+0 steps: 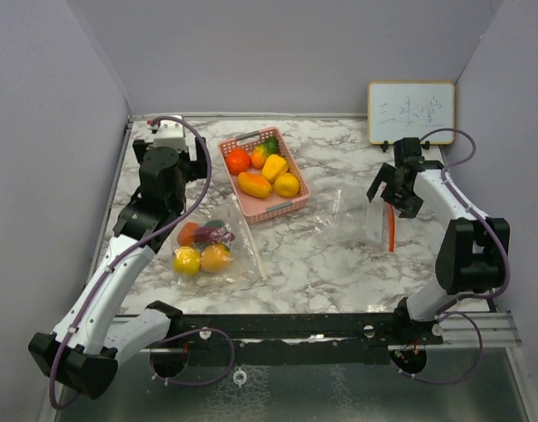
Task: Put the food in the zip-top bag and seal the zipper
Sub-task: Place the zipper food storage bag at the center of the board, then zip the zipper food storage bag at the center of the board.
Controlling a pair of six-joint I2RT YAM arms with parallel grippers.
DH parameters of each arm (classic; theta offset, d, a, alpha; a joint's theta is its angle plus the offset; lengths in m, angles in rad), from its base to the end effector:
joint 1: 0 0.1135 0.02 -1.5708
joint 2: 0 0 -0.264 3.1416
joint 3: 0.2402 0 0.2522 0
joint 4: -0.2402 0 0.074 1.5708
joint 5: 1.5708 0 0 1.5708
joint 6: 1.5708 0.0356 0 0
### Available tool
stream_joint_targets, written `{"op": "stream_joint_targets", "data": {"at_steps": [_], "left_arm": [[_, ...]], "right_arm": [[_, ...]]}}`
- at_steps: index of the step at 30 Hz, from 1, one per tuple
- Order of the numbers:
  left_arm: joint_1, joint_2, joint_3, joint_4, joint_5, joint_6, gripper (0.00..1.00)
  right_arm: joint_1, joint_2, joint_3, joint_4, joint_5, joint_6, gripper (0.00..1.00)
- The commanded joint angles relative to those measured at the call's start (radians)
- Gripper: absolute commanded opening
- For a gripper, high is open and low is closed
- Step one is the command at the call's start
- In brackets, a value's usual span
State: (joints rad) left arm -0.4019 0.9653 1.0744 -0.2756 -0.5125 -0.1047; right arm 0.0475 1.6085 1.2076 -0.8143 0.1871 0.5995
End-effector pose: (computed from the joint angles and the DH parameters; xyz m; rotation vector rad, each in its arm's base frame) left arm 0.2004 -0.0662 0.3995 -0.1192 1.7121 0.0698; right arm 0.3168 0.0084 0.2348 0.7926 2.6284 -0.0874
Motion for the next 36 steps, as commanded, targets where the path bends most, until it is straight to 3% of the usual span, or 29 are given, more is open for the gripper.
{"op": "stream_joint_targets", "data": {"at_steps": [1, 5, 11, 14, 18, 20, 26, 30, 36], "left_arm": [[0.011, 0.074, 0.063, 0.056, 0.247, 0.032, 0.99], [0.014, 0.118, 0.095, 0.067, 0.356, 0.038, 0.96], [0.015, 0.162, 0.108, 0.079, 0.473, 0.014, 0.92], [0.015, 0.177, 0.115, 0.085, 0.515, -0.008, 0.89], [0.015, 0.192, 0.13, 0.072, 0.571, -0.027, 0.82], [0.015, 0.204, 0.147, 0.061, 0.618, -0.044, 0.77], [0.014, 0.324, 0.267, 0.065, 0.844, -0.233, 0.66], [-0.016, 0.414, 0.319, 0.19, 1.008, -0.421, 0.63], [-0.109, 0.516, 0.356, 0.298, 1.017, -0.545, 0.67]], "right_arm": [[-0.03, -0.05, -0.102, 0.087, -0.174, 0.023, 1.0], [-0.055, -0.058, -0.163, 0.126, -0.185, -0.002, 1.0], [-0.064, -0.072, -0.258, 0.281, -0.337, -0.04, 0.98], [-0.064, -0.094, -0.27, 0.333, -0.401, -0.056, 0.75], [-0.064, -0.155, -0.24, 0.339, -0.446, -0.074, 0.22], [-0.064, -0.187, -0.191, 0.309, -0.464, -0.084, 0.05], [-0.029, -0.241, -0.046, 0.251, -0.552, -0.099, 0.02], [0.004, -0.249, 0.031, 0.27, -0.614, -0.082, 0.02], [0.134, -0.276, 0.101, 0.346, -0.656, -0.058, 0.02]]}}
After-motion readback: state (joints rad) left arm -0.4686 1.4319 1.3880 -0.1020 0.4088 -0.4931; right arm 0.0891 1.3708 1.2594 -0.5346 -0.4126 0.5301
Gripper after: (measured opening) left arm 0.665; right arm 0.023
